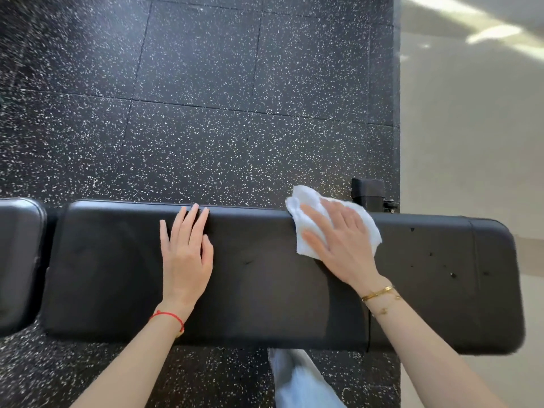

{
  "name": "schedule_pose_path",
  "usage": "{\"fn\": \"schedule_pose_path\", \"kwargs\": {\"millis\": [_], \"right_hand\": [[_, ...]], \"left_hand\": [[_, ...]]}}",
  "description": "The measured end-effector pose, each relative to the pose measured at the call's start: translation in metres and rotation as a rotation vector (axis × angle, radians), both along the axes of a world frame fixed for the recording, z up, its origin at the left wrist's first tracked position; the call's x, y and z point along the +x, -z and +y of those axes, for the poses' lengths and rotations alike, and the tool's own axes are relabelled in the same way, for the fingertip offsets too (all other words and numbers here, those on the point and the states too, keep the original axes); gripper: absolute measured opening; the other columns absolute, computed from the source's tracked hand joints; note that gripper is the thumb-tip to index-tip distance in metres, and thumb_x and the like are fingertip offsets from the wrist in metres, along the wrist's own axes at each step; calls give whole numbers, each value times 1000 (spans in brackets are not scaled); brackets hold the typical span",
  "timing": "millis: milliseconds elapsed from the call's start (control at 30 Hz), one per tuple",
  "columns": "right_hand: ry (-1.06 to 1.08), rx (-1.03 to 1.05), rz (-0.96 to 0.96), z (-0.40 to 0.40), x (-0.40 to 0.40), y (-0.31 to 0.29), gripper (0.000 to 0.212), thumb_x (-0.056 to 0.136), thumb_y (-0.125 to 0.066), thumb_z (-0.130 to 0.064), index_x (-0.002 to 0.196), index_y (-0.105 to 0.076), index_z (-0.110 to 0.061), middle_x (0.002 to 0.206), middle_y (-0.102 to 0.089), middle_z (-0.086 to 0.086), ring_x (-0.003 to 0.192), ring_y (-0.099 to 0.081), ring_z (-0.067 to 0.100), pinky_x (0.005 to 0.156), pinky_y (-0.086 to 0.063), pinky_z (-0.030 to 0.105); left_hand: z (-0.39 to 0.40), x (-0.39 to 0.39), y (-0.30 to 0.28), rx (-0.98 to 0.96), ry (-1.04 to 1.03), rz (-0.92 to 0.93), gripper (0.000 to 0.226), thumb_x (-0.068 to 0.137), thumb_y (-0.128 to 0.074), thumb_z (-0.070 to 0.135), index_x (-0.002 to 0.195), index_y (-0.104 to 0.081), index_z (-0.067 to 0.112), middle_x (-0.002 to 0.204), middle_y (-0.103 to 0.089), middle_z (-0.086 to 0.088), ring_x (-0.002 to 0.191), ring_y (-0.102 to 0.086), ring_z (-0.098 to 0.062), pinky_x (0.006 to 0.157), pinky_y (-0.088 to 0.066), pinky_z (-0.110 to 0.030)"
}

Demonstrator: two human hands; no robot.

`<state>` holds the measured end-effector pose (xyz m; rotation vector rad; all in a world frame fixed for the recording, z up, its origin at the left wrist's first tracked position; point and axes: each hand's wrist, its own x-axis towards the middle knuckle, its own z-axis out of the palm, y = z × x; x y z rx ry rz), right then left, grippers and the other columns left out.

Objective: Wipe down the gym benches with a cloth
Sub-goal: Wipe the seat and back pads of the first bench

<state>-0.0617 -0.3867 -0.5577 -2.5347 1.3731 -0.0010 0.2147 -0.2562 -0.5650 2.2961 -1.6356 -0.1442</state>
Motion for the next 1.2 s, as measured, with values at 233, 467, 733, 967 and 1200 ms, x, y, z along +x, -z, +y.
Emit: {"fn": "schedule_pose_path", "kwargs": {"millis": [233,467,733,967,1200], "right_hand": [[-221,12,-38,75,39,4,58,103,-21,-55,157,-21,-32,165,-10,6,152,-3,34,122,1,50],[-110,-156,-4,75,92,17,58,98,-24,-58,154,-24,-42,163,-23,7,148,-20,37,121,-6,49],[-183,-135,-43,134,60,19,61,94,-13,-69,153,-10,-51,166,-8,-3,153,-5,24,123,-4,46],[-52,-159,7,144,104,17,66,89,-3,-69,153,-3,-51,166,-1,2,152,-1,29,123,3,45],[-138,-482,-46,224,52,42,61,98,-33,-66,153,-31,-38,159,-31,8,146,-29,34,118,-23,50]], "left_hand": [[59,21,4,-82,116,-74,46,100,-38,19,143,-51,9,150,-49,-8,142,-41,-27,119,-24,-57],[77,33,23,-158,58,-90,47,100,-36,24,144,-50,13,151,-48,-6,142,-40,-25,121,-22,-53],[81,38,31,-251,72,-13,46,98,-37,27,137,-58,12,146,-53,-7,139,-44,-26,119,-25,-51],[97,42,35,-365,70,62,37,97,-42,18,125,-65,11,134,-63,-7,130,-53,-26,116,-33,-51],[119,36,39,-442,114,67,40,95,-38,21,119,-68,10,124,-67,-8,122,-59,-26,109,-42,-48]]}}
